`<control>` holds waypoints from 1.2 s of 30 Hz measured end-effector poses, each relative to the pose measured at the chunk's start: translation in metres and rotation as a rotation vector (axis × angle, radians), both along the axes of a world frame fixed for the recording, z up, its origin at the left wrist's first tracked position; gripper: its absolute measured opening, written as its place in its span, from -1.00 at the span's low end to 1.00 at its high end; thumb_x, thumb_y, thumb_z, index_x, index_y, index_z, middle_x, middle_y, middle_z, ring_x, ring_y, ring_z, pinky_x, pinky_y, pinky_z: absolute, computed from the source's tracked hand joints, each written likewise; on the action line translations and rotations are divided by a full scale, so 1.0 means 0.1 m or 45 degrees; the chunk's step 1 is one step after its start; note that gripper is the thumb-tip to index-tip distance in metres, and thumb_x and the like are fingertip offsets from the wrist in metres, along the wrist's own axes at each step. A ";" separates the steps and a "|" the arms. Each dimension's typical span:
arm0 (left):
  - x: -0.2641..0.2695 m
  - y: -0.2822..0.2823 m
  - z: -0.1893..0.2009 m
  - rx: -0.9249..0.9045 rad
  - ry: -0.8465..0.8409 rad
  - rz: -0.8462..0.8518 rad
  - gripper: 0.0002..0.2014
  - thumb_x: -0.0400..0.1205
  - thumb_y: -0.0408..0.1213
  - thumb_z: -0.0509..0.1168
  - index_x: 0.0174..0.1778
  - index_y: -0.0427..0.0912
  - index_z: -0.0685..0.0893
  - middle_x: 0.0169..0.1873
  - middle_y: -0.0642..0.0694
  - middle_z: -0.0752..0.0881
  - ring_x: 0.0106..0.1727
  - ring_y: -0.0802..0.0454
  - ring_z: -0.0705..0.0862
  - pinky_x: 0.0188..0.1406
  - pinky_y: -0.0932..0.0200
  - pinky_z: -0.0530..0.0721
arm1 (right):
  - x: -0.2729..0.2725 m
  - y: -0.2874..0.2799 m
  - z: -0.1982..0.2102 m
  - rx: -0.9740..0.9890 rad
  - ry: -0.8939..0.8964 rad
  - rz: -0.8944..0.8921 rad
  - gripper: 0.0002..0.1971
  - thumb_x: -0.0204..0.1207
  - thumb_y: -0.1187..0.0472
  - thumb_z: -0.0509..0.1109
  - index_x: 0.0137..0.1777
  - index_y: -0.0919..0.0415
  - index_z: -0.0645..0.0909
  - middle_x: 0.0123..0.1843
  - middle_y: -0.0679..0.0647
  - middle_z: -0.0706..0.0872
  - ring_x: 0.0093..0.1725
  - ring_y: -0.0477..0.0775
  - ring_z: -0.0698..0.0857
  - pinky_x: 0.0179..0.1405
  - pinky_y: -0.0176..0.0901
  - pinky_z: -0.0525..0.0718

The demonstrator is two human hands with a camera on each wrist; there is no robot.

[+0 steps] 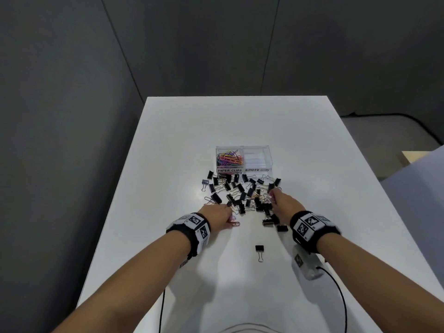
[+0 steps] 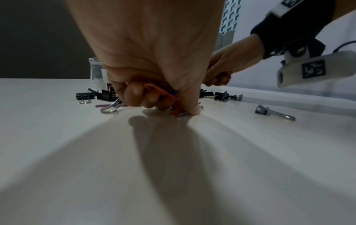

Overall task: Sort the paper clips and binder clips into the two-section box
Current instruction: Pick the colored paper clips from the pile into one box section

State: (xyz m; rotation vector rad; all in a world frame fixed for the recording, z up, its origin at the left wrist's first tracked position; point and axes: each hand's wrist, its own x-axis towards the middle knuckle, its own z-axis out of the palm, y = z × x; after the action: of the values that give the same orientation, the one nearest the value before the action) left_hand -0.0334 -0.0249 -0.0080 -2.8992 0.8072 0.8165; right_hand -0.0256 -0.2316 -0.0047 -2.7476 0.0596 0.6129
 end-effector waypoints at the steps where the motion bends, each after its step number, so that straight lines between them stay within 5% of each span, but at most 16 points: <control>1: -0.01 0.00 0.00 0.011 -0.003 -0.017 -0.59 0.71 -0.06 0.12 0.34 -0.30 0.48 0.31 -0.23 0.55 0.33 -0.19 0.56 0.20 -0.10 0.58 | 0.00 -0.01 -0.03 0.000 0.002 -0.030 -0.73 0.64 0.30 0.05 0.31 0.28 0.35 0.09 0.32 0.69 -0.10 0.22 0.62 -0.13 -0.04 0.49; 6: -0.02 0.04 -0.01 0.076 -0.057 -0.175 -0.63 0.75 -0.17 0.00 0.36 -0.34 0.43 0.32 -0.26 0.51 0.30 -0.23 0.55 0.15 -0.13 0.60 | -0.04 0.05 -0.16 0.000 0.056 0.015 -0.78 0.66 0.24 0.08 0.24 0.30 0.35 0.06 0.30 0.69 -0.05 0.25 0.68 -0.13 -0.03 0.54; 9: 0.00 0.05 0.01 0.031 -0.047 -0.161 -0.66 0.73 -0.21 0.03 0.34 -0.33 0.43 0.29 -0.25 0.52 0.25 -0.21 0.58 0.11 -0.09 0.60 | -0.05 0.12 -0.13 0.121 0.063 0.076 -0.95 0.66 0.22 0.11 0.02 0.19 0.37 -0.03 0.22 0.66 -0.04 0.23 0.67 -0.12 -0.07 0.52; 12: 0.02 0.07 0.04 -0.049 -0.064 -0.121 -0.68 0.73 -0.22 0.04 0.31 -0.32 0.44 0.27 -0.23 0.51 0.20 -0.19 0.60 0.02 -0.04 0.60 | 0.01 0.07 -0.04 0.170 0.015 0.042 -0.93 0.65 0.26 0.11 -0.07 0.16 0.30 -0.19 0.10 0.55 -0.17 0.13 0.57 -0.29 -0.16 0.42; 19: 0.06 0.09 0.03 -0.121 -0.106 -0.063 -0.69 0.72 -0.18 0.05 0.26 -0.31 0.45 0.21 -0.22 0.57 0.13 -0.20 0.63 -0.02 -0.04 0.59 | 0.07 -0.20 -0.02 -0.011 0.132 -0.053 -0.91 0.66 0.21 0.10 -0.04 0.22 0.30 -0.08 0.21 0.55 -0.13 0.12 0.50 -0.15 -0.13 0.40; 23: 0.10 0.06 0.05 -0.209 -0.130 0.029 -0.76 0.72 -0.19 0.08 0.20 -0.24 0.46 0.07 -0.20 0.68 0.06 -0.18 0.66 -0.11 0.12 0.49 | 0.02 -0.20 -0.04 -0.087 0.144 -0.049 -0.70 0.59 0.08 0.23 0.22 0.24 0.40 0.10 0.21 0.67 -0.10 0.14 0.55 -0.12 -0.11 0.50; 28: 0.17 -0.02 0.06 -0.240 -0.128 0.075 -0.60 0.69 -0.33 0.07 0.47 -0.14 0.37 0.31 -0.12 0.62 0.24 -0.13 0.64 0.07 0.05 0.62 | 0.00 -0.09 0.00 -0.090 -0.002 0.218 -0.72 0.61 0.17 0.20 0.31 0.06 0.46 0.17 0.12 0.72 0.10 0.17 0.68 -0.07 -0.15 0.53; 32: 0.26 -0.11 0.10 -0.170 -0.252 0.022 -0.75 0.68 -0.22 0.05 0.17 -0.24 0.51 0.10 -0.18 0.66 0.12 -0.18 0.66 -0.05 0.04 0.61 | 0.03 0.01 -0.03 -0.113 -0.024 0.346 -0.76 0.62 0.14 0.19 0.26 0.08 0.49 0.15 0.12 0.72 0.11 0.18 0.68 0.02 -0.08 0.62; 36: 0.36 -0.28 0.13 -0.222 -0.298 0.026 -0.71 0.69 -0.10 0.05 0.11 -0.23 0.50 0.04 -0.19 0.68 0.01 -0.19 0.67 -0.11 0.02 0.60 | 0.02 0.03 -0.03 -0.160 0.017 0.350 -0.73 0.66 0.10 0.15 0.23 0.22 0.48 0.15 0.18 0.69 0.14 0.22 0.66 0.04 -0.02 0.60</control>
State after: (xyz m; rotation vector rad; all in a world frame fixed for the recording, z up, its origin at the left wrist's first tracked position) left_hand 0.0028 -0.0526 0.0048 -3.0790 0.8652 0.4138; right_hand -0.0234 -0.2287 -0.0082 -2.8984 -0.2911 0.7207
